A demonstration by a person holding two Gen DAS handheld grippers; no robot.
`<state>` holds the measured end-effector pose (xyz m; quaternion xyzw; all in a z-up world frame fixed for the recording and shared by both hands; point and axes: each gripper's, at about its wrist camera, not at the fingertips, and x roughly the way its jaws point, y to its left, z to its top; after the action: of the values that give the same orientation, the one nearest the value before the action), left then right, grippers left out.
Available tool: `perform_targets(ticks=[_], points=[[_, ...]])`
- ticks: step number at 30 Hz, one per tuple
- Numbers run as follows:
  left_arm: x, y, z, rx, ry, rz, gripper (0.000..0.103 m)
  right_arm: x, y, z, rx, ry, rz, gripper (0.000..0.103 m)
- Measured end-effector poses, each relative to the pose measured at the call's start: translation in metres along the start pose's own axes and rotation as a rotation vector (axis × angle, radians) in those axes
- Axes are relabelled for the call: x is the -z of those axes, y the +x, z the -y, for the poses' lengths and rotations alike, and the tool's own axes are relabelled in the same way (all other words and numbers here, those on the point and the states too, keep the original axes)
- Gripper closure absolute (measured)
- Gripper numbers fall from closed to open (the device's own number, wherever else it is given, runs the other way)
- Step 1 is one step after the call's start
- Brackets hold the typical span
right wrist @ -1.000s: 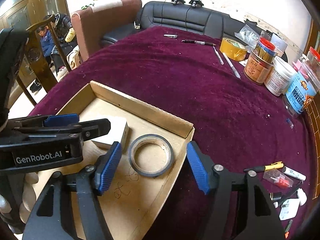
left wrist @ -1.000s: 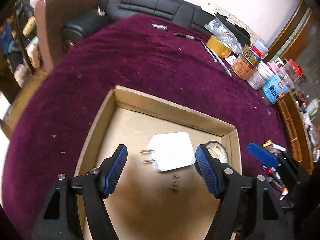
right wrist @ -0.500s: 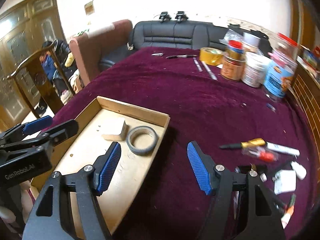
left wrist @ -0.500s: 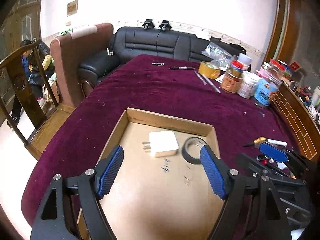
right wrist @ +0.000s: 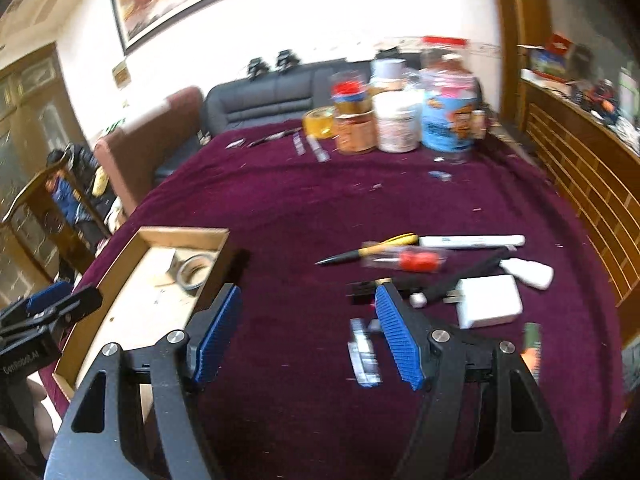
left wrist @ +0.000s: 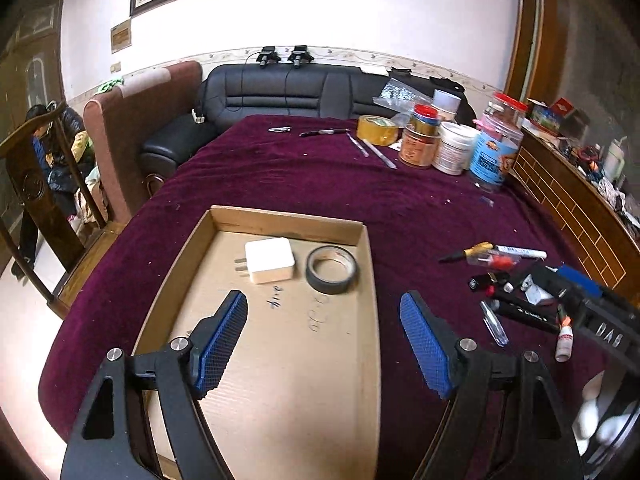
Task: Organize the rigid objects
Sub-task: 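Withdraw both tools from the box back over the table, then grasp the clear blue pen with the left tool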
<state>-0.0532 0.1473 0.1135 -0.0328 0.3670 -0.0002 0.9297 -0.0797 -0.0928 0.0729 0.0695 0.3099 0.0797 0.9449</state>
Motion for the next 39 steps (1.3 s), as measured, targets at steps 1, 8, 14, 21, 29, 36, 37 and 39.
perform_targets(ticks=[1,8,14,21,29,36,37,39], points=[[0.001,-0.001,0.003,0.0,0.006,0.001,0.029,0.0,-0.004,0.005,0.011,0.005,0.016,0.034],[0.008,-0.028,0.029,0.016,0.016,0.123,0.029,0.003,-0.039,0.047,0.146,0.009,0.199,0.011],[0.011,-0.038,0.05,0.022,0.014,0.194,0.001,0.009,-0.014,0.133,0.202,0.245,0.086,0.009],[0.024,0.013,0.098,0.044,0.14,-0.023,0.001,0.03,-0.005,0.196,0.259,0.39,0.106,0.009],[0.041,0.068,0.171,0.089,0.257,-0.141,0.002,0.049,0.011,0.222,0.179,0.479,0.036,0.009],[0.039,0.105,0.196,0.094,0.299,-0.192,0.064,0.056,0.016,0.231,0.131,0.532,0.005,0.009],[0.04,0.111,0.192,0.134,0.278,-0.25,0.086,0.057,0.017,0.234,0.124,0.546,0.003,0.009],[0.039,0.106,0.183,0.142,0.262,-0.246,0.094,0.058,0.017,0.235,0.116,0.558,0.01,0.009]])
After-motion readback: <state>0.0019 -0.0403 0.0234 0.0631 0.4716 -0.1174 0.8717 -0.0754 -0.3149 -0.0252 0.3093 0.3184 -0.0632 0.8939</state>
